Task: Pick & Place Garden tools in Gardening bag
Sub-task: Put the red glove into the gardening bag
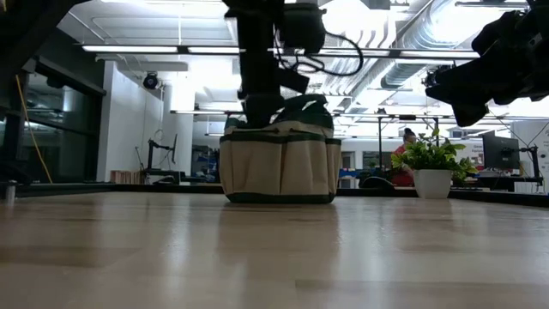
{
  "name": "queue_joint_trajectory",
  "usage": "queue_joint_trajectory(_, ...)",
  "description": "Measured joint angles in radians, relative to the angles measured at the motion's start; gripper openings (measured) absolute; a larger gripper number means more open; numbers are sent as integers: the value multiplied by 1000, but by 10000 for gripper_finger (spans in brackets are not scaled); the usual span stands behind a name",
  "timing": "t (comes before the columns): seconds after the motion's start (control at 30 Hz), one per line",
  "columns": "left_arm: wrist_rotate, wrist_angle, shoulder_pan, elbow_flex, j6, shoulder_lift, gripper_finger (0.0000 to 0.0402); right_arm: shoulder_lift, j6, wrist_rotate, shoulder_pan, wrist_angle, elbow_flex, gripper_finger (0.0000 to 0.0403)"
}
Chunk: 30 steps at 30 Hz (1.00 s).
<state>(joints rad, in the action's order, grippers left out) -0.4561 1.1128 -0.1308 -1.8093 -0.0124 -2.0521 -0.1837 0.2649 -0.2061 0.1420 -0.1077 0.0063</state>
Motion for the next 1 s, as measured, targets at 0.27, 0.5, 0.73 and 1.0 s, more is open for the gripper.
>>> queue_joint_trajectory(0.27, -34, 142, 16, -127, -78, 0, 175, 0, 0, 0, 0, 0, 0, 135)
queue_joint_trajectory(0.5, -44, 268, 22, -232, -175, 0, 184, 0, 0, 0, 0, 0, 0, 135)
queue_joint_trajectory(0.73, -145, 264, 20, -274, -183, 0, 184, 0, 0, 0, 0, 0, 0, 135)
queue_joint_trajectory(1.0, -260, 114, -14, -275, -107, 1, 156, 0, 0, 0, 0, 0, 0, 135)
